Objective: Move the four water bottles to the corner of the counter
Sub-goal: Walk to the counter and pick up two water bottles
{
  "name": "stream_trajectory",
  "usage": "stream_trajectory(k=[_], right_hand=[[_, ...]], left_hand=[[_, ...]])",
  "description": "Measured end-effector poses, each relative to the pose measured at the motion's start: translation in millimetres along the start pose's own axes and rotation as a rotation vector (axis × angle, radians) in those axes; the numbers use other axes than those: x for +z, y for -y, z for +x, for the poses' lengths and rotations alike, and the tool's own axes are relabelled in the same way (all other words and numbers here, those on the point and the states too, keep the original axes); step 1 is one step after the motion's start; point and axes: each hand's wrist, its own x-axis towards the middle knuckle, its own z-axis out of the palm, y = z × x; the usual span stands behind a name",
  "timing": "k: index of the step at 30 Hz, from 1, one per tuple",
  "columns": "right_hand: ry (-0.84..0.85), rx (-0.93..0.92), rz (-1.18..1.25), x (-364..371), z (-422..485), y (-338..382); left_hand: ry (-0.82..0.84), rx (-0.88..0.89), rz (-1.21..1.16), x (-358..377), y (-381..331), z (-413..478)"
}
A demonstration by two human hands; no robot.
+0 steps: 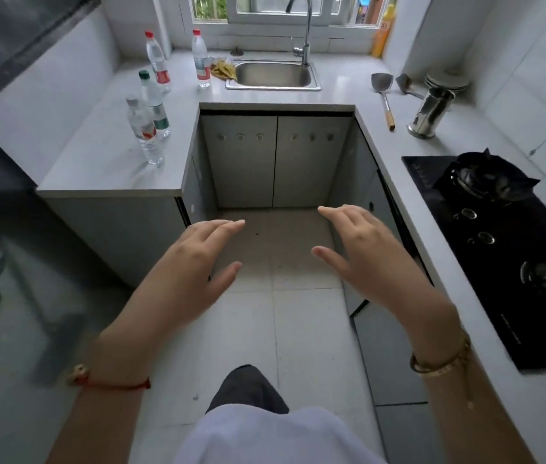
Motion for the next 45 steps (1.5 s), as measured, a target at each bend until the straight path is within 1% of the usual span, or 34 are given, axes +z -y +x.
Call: stream_trajectory(k=[8,14,21,25,34,42,45], right_hand=[[0.083,-0.009,0.041,31.7,64.3,-49.1],[0.158,-0.029,0.128,42.7,139.2,-75.7],[0.135,-0.036,0.113,43.9,251.2,-106.0],[0.126,-0.033,0.111,50.6,302.8,-117.9],[0.156,-0.053,0.115,68.1,383.3,-123.7],[0.22,-0.142,0.109,92.6,454.8,-134.1],[0.256,-0.181,0.108,101.7,488.3,-140.6]], left_hand=[[0.053,-0.058,-0.013,27.6,29.2,70.5],[0.071,-0.078,-0.028,39.8,68.0,148.6],[0.046,-0.058,-0.027,37.0,115.7,254.3],[0.055,-0.067,-0.022,37.5,143.8,300.4],[0.098,-0.126,-0.043,39.7,198.8,350.7],[0.131,-0.259,-0.032,47.4,237.5,385.2],[0.116,-0.322,-0.037,47.6,247.7,400.9]])
